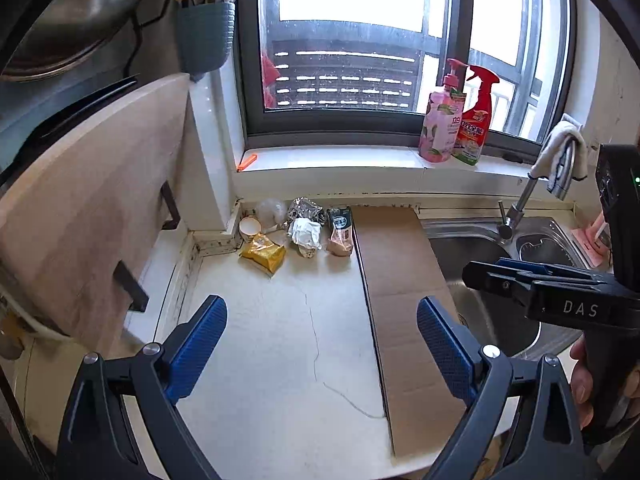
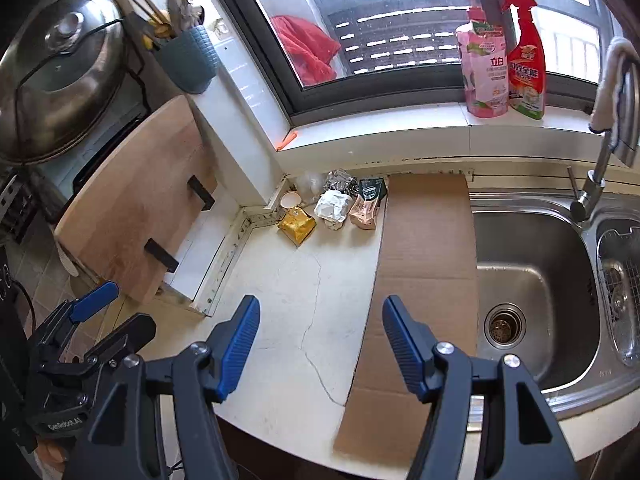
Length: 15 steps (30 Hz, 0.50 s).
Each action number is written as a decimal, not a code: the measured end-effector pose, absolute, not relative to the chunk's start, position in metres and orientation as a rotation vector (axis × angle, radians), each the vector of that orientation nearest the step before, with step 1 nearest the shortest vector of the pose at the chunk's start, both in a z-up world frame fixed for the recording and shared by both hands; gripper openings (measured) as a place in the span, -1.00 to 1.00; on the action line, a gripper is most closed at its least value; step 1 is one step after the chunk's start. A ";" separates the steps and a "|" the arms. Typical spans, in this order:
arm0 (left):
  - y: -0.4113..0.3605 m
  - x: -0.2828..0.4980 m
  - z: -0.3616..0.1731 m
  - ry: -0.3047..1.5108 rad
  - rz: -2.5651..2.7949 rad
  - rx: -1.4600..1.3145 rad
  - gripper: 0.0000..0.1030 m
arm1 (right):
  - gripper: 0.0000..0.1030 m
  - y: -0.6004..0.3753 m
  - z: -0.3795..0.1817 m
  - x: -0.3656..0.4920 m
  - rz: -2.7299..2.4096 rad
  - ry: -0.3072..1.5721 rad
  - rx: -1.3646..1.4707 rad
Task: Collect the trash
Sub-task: 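Raise both open tools back up over the counter trash, then grasp the white crumpled paper with left tool while right tool grasps the green milk carton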
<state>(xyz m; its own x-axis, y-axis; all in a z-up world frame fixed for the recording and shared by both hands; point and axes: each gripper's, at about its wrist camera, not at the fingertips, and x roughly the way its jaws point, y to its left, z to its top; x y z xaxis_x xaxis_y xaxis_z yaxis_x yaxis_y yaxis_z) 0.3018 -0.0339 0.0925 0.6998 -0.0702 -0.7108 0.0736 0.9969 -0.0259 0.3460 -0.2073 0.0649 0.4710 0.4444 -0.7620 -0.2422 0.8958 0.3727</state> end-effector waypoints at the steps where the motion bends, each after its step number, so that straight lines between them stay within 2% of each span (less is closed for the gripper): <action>1: -0.036 0.319 0.088 0.800 -0.081 0.003 0.84 | 0.24 -0.209 0.059 0.364 0.425 1.009 0.226; 15: -0.034 0.509 -0.017 0.972 -0.055 -0.059 0.84 | 0.24 -0.192 -0.052 0.548 0.402 1.188 0.362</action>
<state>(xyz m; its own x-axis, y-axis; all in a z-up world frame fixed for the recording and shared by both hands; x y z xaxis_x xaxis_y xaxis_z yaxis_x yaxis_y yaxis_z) 0.5086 -0.0338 -0.0174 0.5623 -0.0728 -0.8237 0.0199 0.9970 -0.0746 0.5480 -0.1916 -0.0516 0.3196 0.4830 -0.8152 -0.1110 0.8735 0.4740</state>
